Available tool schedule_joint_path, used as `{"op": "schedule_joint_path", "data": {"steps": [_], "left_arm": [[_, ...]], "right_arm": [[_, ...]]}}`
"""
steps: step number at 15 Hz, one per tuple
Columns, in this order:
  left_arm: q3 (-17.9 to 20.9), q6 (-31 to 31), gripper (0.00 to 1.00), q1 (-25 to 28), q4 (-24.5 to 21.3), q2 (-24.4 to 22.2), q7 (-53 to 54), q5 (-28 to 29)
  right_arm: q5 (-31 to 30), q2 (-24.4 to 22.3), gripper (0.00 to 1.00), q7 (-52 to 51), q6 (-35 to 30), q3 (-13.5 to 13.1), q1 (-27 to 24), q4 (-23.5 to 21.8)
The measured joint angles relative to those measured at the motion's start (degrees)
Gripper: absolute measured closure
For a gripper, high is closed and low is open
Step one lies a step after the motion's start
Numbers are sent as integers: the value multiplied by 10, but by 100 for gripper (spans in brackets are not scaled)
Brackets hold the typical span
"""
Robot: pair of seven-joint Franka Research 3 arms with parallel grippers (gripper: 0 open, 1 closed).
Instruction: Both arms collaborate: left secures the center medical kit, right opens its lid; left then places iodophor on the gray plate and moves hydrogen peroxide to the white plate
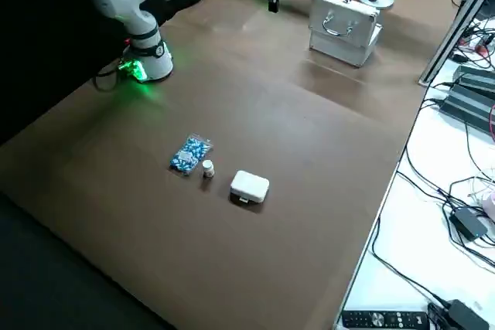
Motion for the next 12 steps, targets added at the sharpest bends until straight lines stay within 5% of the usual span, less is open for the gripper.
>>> {"op": "schedule_joint_path", "data": {"steps": [6, 12], "left_arm": [[0, 17, 0, -71, 15, -13, -13, 58], [1, 26, 0, -86, 15, -15, -15, 75]], "right_arm": [[0, 0, 1, 0, 0, -2, -1, 0], [0, 0, 1, 0, 0, -2, -1, 0]]}}
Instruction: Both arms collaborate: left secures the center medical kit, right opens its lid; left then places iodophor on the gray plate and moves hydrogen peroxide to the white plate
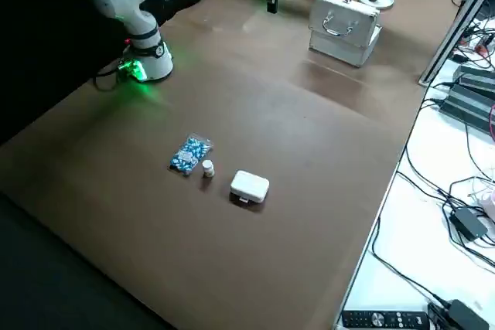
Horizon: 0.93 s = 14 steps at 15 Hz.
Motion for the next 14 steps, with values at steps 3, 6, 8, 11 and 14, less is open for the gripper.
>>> {"op": "schedule_joint_path", "data": {"steps": [3, 6, 8, 11, 14], "left_arm": [[1, 0, 0, 0, 0, 0, 0, 0], [2, 3, 0, -1, 0, 0, 0, 9], [2, 10, 0, -20, 0, 0, 0, 33], [3, 23, 0, -47, -1, 1, -3, 45], [3, 47, 0, -59, -2, 3, -3, 47]], "right_arm": [[0, 0, 1, 0, 1, 0, 0, 0], [0, 0, 1, 0, 3, 1, 0, 0], [0, 0, 1, 0, 3, 2, 1, 0], [0, 0, 1, 0, 3, 5, 2, 0], [0, 0, 1, 0, 4, 5, 3, 0]]}}
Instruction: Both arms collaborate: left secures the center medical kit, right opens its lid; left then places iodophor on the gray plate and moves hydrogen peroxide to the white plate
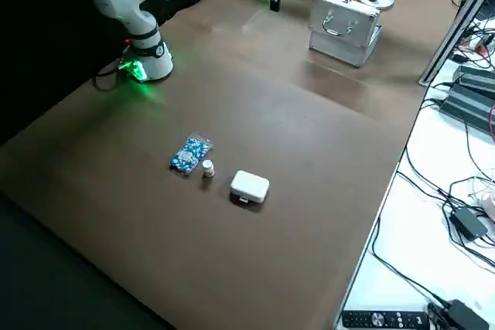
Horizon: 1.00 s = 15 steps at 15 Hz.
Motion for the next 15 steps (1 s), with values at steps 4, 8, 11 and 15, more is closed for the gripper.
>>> {"op": "schedule_joint_path", "data": {"steps": [4, 8, 11, 15], "left_arm": [[0, 18, 0, -20, 0, 1, 0, 2], [1, 35, 0, -30, -1, 1, 4, 9], [1, 61, 0, -49, -1, 4, 4, 40], [2, 92, 0, -82, -3, 13, 7, 82]], "right_arm": [[0, 0, 1, 0, 0, 0, 0, 0], [0, 0, 1, 0, 2, -1, -1, 0], [0, 0, 1, 0, 7, -2, -2, 0], [0, 2, 1, 0, 22, -3, -2, 0]]}}
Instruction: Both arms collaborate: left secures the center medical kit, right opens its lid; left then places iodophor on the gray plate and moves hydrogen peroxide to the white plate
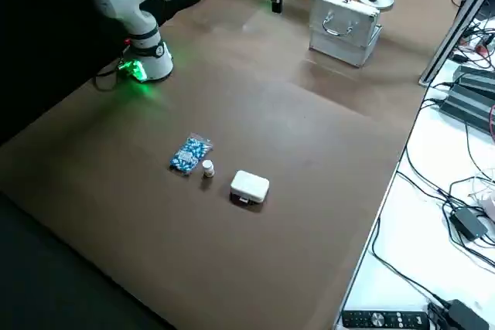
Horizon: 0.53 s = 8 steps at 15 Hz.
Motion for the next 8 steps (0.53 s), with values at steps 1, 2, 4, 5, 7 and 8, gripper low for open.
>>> {"op": "schedule_joint_path", "data": {"steps": [1, 2, 4, 5, 7, 8], "left_arm": [[0, 2, 0, -8, 0, 4, 12, 14], [0, 3, 0, -15, 0, 8, 31, 22], [0, 4, 0, -22, -1, 20, 78, 26], [1, 12, 0, -24, -1, 28, 98, 27], [3, 63, 0, -25, -1, 54, 142, 28], [3, 77, 0, -25, -1, 61, 148, 28]], "right_arm": [[0, 1, 1, 0, 6, 0, 0, 0], [0, 1, 1, 0, 10, 0, 0, 0], [0, 3, 1, 0, 11, 1, 1, 0], [0, 5, 1, 0, 12, 2, 2, 0], [0, 14, 1, 0, 21, 3, 7, 0], [0, 16, 1, 0, 24, 3, 8, 0]]}}
